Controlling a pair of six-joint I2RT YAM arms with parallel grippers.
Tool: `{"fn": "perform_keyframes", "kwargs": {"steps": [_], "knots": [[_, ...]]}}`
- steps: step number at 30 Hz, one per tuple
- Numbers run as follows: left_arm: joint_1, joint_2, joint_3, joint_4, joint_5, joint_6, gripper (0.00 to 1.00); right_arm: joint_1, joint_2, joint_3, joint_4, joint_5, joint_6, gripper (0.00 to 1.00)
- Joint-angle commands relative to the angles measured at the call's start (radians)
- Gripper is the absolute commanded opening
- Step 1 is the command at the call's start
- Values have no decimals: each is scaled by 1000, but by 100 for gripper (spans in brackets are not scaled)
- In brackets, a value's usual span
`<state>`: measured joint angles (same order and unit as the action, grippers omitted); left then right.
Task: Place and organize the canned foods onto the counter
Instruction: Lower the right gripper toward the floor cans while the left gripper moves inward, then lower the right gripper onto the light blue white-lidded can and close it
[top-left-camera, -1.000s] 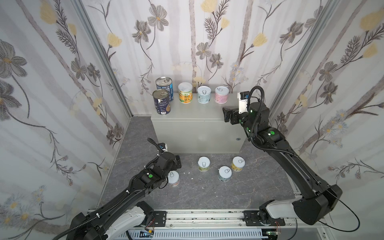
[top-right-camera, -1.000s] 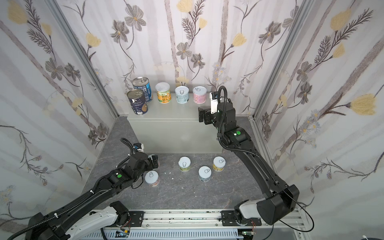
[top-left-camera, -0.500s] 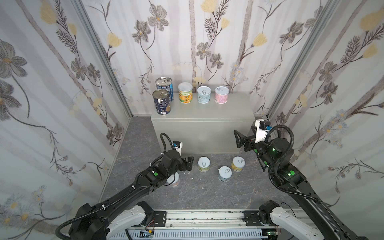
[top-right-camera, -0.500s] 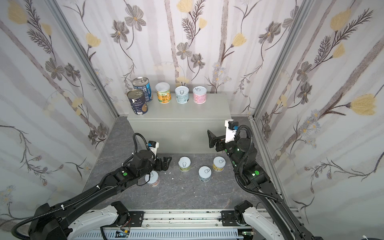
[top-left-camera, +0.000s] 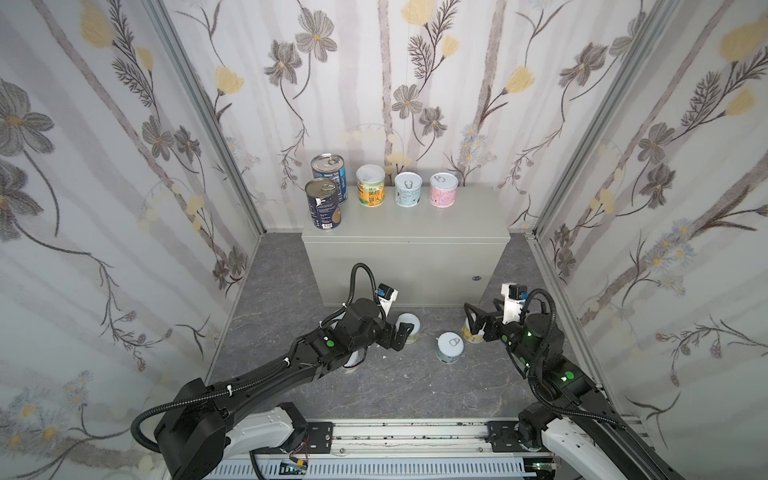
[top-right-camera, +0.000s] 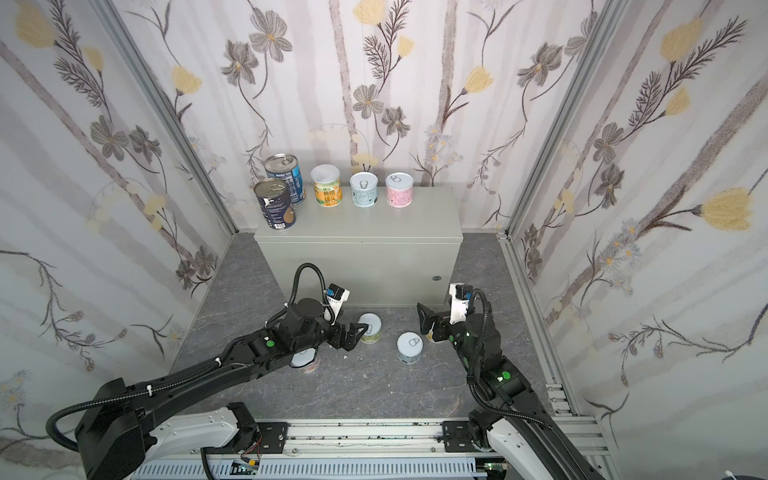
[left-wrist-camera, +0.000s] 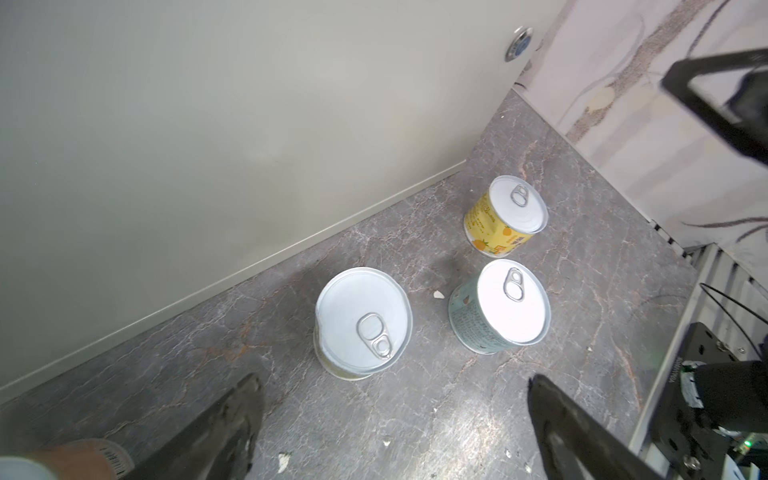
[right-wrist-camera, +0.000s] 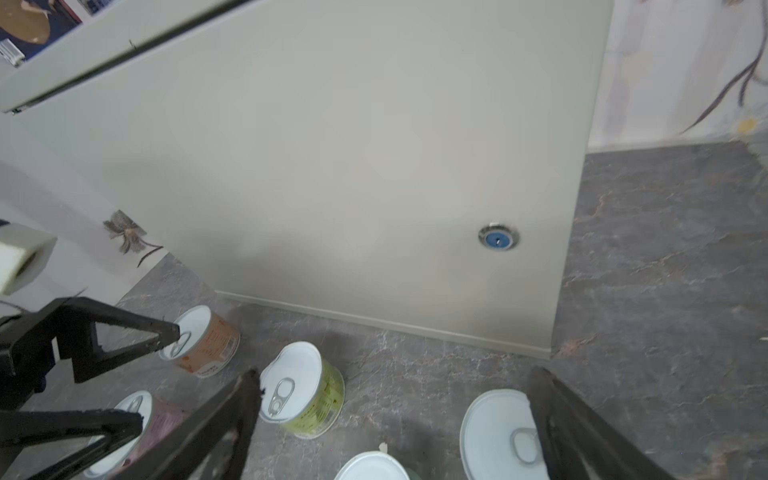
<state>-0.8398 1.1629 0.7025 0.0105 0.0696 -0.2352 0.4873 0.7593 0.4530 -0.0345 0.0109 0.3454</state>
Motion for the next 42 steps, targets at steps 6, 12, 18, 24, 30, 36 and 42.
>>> {"fn": "perform_keyframes", "kwargs": {"steps": [6, 12, 18, 24, 30, 36, 42], "knots": [[-7, 7, -12, 113, 178, 55, 100, 71, 29, -106, 35, -10, 127, 100], [-18, 32, -6, 125, 230, 101, 100, 98, 65, -169, 59, -46, 175, 100], [-39, 93, 54, 94, 261, 135, 100, 144, 143, -175, 93, 8, 180, 100], [-54, 128, 55, 126, 232, 139, 100, 155, 206, -176, 152, -33, 175, 100], [-61, 120, 52, 112, 201, 143, 100, 186, 277, -157, 154, -33, 177, 100], [-62, 109, 45, 108, 182, 152, 100, 261, 328, -155, 162, -18, 194, 99], [-64, 101, 36, 107, 177, 163, 100, 384, 350, -149, 205, 27, 172, 98]]}}
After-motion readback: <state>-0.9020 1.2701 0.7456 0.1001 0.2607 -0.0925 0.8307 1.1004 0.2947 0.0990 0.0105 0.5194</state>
